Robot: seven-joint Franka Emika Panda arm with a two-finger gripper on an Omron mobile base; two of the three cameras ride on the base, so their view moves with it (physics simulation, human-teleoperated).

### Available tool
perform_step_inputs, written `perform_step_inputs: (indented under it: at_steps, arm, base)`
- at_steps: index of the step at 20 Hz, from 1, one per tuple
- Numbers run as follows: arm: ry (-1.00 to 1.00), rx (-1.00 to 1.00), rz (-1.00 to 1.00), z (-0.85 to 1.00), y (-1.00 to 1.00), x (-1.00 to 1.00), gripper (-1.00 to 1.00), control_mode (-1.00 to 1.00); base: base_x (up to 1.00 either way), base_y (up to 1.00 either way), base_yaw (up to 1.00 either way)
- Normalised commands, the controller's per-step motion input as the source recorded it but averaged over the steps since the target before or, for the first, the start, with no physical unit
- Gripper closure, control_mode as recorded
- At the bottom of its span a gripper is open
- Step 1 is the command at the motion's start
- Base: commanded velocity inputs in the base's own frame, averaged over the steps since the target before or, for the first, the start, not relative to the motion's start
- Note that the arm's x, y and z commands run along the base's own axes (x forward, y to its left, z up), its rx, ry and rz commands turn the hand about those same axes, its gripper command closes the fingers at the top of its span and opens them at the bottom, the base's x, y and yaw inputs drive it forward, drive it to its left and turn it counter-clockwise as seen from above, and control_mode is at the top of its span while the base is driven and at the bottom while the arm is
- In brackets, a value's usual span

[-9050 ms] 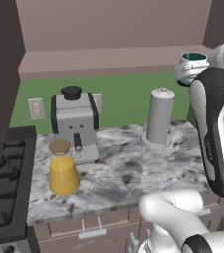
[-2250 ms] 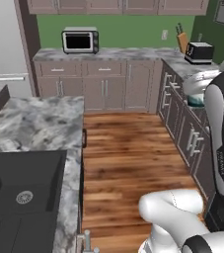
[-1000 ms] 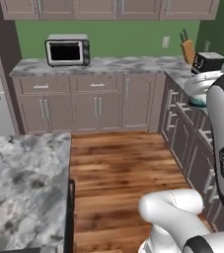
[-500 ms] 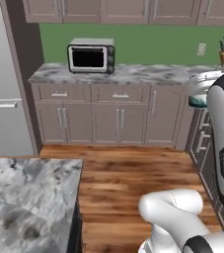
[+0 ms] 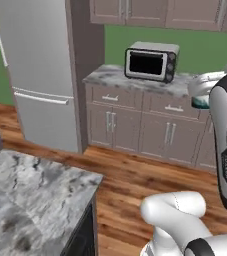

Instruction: There is a tray on the dining counter. Grab the cup, mug, and pitcher and place them on the tray. The pitcher may be placed next to the tray if it cannot fit the tray.

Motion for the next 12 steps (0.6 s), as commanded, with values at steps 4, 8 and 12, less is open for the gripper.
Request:
perform_step_inputs:
  at_steps: [4,8,12]
  arm:
    - [0.00,0.00,0.00,0.00,0.00,0.00,1.00,1.00]
    - [0.00,0.00,0.00,0.00,0.00,0.00,1.00,1.00]
    - [0.00,0.00,0.00,0.00,0.00,0.00,1.00,1.00]
  base:
    - [0.45,-0.59,0.69]
    - [0.34,-0.61,0.72]
    - [0.41,-0.63,0.70]
